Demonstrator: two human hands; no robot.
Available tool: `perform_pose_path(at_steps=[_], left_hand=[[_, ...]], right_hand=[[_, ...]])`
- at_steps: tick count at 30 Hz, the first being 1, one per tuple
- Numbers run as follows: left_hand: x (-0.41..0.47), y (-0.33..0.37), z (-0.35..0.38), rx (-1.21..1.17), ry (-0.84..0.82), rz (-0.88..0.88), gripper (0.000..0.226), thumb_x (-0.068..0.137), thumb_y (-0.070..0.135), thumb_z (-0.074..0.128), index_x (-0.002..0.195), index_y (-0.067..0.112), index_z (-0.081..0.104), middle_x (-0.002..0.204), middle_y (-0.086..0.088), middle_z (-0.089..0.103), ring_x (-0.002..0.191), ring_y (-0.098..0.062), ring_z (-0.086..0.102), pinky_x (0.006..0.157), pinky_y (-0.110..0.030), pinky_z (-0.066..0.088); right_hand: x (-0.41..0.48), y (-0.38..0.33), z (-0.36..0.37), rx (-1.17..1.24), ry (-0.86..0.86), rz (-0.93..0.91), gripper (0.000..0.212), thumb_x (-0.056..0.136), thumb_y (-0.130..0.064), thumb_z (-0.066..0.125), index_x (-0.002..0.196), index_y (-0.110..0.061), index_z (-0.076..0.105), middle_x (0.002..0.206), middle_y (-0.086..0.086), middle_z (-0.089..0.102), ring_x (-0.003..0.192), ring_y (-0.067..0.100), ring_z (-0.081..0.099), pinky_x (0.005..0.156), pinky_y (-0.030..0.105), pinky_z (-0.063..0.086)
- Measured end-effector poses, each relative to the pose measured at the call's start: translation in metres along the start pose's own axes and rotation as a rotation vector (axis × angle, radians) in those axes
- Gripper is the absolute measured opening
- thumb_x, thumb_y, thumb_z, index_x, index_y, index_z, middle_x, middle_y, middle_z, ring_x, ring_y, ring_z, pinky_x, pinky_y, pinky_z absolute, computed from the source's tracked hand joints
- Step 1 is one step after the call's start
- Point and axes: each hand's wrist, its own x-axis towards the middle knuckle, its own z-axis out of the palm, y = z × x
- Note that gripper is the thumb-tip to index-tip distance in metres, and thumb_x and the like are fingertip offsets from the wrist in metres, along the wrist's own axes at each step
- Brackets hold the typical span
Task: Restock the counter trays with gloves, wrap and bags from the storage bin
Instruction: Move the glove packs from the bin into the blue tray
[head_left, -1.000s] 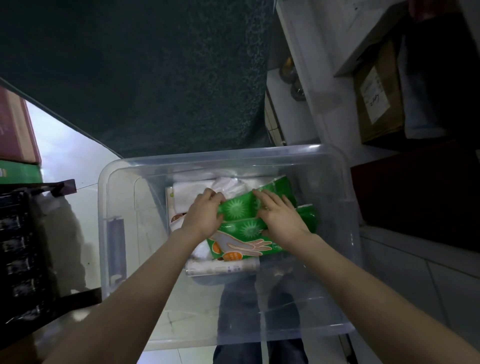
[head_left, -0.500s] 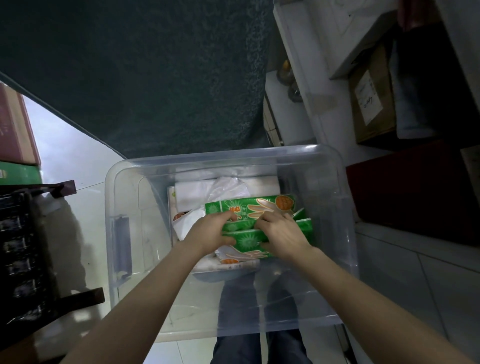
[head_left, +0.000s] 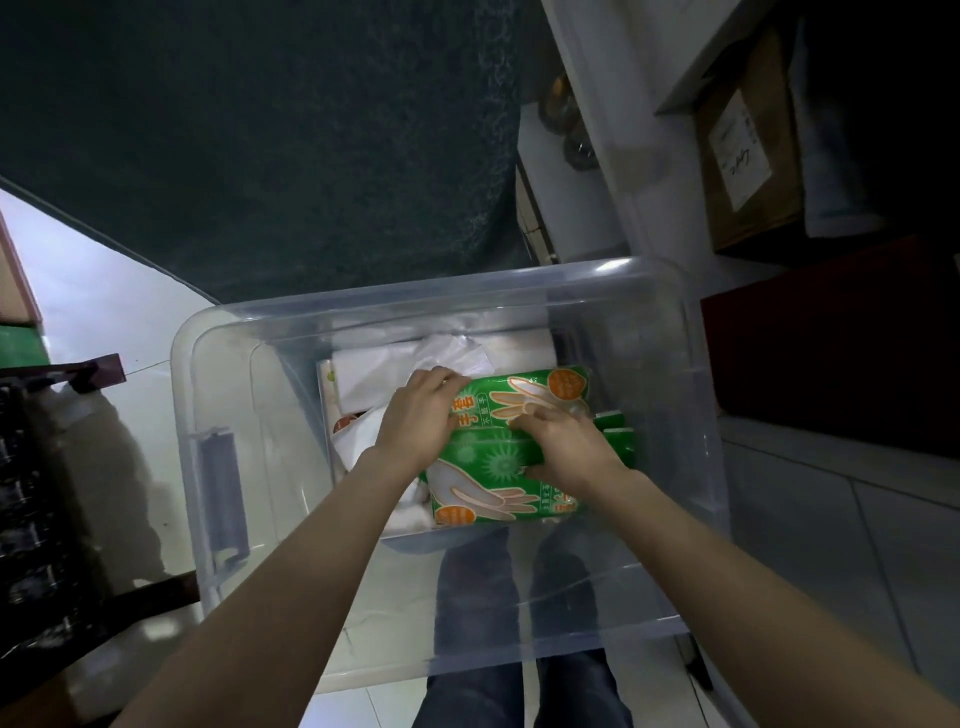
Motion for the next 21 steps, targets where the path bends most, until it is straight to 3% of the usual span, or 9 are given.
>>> perform_pose_path(at_steps=[4, 9, 12, 16, 21], left_hand=[[0.017, 0.008, 0.004, 0.102, -0.035, 0.041, 0.054, 0.083, 0.021, 0.066, 0.134, 0.019, 0.05, 0.13, -0.006, 0.053, 0.117, -0.03, 0.045, 0.094, -0.041, 0.04], [0.013, 0.019, 0.002, -0.006, -0.122, -0.002, 0.045, 0.082, 0.02, 0.068, 0.125, 0.019, 0.055, 0.119, -0.01, 0.052, 0.114, -0.029, 0.045, 0.091, -0.042, 0.042], [-0.003, 0.024, -0.006, -0.108, -0.141, 0.01, 0.036, 0.085, 0.013, 0.061, 0.119, 0.02, 0.053, 0.118, -0.009, 0.054, 0.107, -0.029, 0.052, 0.083, -0.041, 0.047], [-0.033, 0.037, -0.029, -0.109, -0.208, 0.018, 0.025, 0.092, 0.023, 0.05, 0.115, 0.031, 0.045, 0.104, -0.009, 0.067, 0.091, -0.031, 0.061, 0.076, -0.042, 0.051], [-0.071, 0.067, -0.072, -0.112, -0.126, 0.083, 0.029, 0.089, 0.049, 0.049, 0.114, 0.035, 0.045, 0.101, 0.0, 0.068, 0.088, -0.025, 0.062, 0.071, -0.035, 0.046]], right_hand=[[0.0, 0.001, 0.004, -0.023, 0.041, -0.004, 0.064, 0.075, -0.027, 0.073, 0.133, -0.024, 0.047, 0.135, 0.005, 0.052, 0.126, 0.027, 0.046, 0.103, 0.042, 0.033], [-0.013, -0.005, 0.003, -0.038, 0.067, -0.015, 0.065, 0.076, -0.027, 0.072, 0.135, -0.027, 0.043, 0.14, 0.0, 0.05, 0.13, 0.023, 0.044, 0.103, 0.039, 0.029], [-0.028, -0.011, -0.003, -0.025, 0.151, -0.006, 0.081, 0.072, -0.023, 0.075, 0.141, -0.029, 0.032, 0.139, -0.001, 0.052, 0.126, 0.023, 0.048, 0.098, 0.038, 0.031], [-0.05, -0.017, -0.019, -0.063, 0.255, -0.013, 0.099, 0.069, -0.013, 0.074, 0.149, -0.026, 0.018, 0.127, 0.004, 0.06, 0.116, 0.027, 0.052, 0.088, 0.037, 0.035], [-0.083, -0.026, -0.047, -0.054, 0.316, -0.021, 0.069, 0.072, -0.022, 0.072, 0.135, -0.021, 0.043, 0.129, 0.003, 0.058, 0.12, 0.026, 0.049, 0.09, 0.036, 0.031]])
